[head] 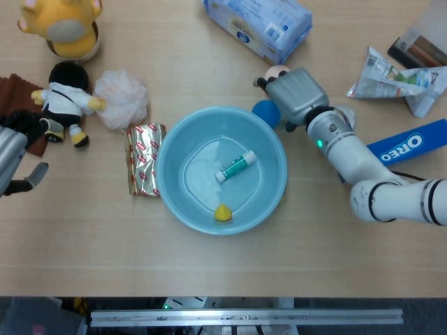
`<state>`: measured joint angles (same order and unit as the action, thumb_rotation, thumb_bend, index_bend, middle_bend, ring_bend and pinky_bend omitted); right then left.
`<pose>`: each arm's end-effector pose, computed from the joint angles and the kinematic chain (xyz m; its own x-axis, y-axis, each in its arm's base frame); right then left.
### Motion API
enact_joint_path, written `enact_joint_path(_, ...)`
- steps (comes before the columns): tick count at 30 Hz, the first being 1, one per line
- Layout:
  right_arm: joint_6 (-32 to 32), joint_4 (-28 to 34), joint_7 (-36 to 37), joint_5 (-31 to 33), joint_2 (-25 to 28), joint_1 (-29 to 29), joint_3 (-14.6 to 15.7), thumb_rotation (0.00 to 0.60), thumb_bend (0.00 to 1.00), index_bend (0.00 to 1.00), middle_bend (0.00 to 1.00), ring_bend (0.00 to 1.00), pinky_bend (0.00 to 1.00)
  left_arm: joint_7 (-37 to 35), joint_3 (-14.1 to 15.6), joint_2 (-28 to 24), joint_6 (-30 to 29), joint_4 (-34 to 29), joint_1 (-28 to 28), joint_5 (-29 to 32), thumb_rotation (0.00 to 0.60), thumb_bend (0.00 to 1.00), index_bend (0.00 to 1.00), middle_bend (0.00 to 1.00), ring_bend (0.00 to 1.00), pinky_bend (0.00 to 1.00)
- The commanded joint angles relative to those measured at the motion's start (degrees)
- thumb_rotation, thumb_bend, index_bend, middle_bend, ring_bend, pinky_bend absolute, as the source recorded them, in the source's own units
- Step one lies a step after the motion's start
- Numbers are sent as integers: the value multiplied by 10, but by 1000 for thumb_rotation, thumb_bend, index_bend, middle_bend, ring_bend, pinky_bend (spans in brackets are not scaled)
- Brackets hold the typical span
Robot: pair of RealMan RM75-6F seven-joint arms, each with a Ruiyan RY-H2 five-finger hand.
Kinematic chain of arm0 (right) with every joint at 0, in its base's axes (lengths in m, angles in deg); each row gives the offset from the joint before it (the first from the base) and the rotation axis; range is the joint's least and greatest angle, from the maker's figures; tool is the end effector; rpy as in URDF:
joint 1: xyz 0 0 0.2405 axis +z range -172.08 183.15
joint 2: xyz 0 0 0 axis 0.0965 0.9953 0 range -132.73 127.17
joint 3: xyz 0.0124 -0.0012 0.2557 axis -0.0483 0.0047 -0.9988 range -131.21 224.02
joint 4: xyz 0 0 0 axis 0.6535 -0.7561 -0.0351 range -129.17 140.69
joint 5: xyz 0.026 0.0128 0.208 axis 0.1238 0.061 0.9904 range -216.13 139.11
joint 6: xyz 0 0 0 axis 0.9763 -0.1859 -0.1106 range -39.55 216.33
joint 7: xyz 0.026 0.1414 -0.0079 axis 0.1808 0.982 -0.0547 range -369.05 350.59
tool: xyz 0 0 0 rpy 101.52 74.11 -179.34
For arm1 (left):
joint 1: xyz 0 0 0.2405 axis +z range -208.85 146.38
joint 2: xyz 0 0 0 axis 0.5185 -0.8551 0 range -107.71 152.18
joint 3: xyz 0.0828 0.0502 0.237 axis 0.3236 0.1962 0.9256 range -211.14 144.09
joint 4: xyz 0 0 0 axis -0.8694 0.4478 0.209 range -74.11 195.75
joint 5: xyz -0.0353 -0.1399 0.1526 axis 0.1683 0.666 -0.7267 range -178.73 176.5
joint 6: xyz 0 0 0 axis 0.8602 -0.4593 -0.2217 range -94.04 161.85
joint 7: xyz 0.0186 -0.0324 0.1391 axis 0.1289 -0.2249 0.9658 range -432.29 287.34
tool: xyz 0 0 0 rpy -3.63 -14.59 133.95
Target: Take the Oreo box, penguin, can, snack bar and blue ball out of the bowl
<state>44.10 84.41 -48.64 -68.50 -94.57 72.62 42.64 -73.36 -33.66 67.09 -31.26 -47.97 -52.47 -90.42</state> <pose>-0.0897 -0.3897 -0.0578 0.6977 -0.3726 0.6119 -0.7123 -0.4528 0.5364 -0.2339 0.2317 0.1805 0.5103 0.2499 0.8229 0.8473 -0.3102 -0.4312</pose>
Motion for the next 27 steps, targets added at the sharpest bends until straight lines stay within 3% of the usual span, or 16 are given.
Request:
enact_joint_path(1, -6, 21, 14, -15, 15, -7, -5, 600, 231, 183, 355, 295, 534, 0, -1, -1, -1, 0, 0, 0, 600, 357, 266, 261, 211, 311)
enact_joint_path(9, -55, 116, 60, -111, 93, -51, -4, 600, 230, 184, 355, 294, 534, -5, -4, -4, -5, 2, 1, 1, 600, 357, 266, 261, 211, 312)
enact_joint_path(20, -115, 211, 99, -243, 209, -128, 32, 600, 226, 183, 355, 294, 534, -7, -3, -2, -5, 3, 1, 0, 600, 357, 267, 261, 211, 311)
enact_joint_path(27, -180, 283, 120, -283, 306, -195, 52, 600, 226, 183, 355, 294, 534, -13, -7, 3, -26, 10, 11, 2, 600, 358, 266, 261, 211, 311)
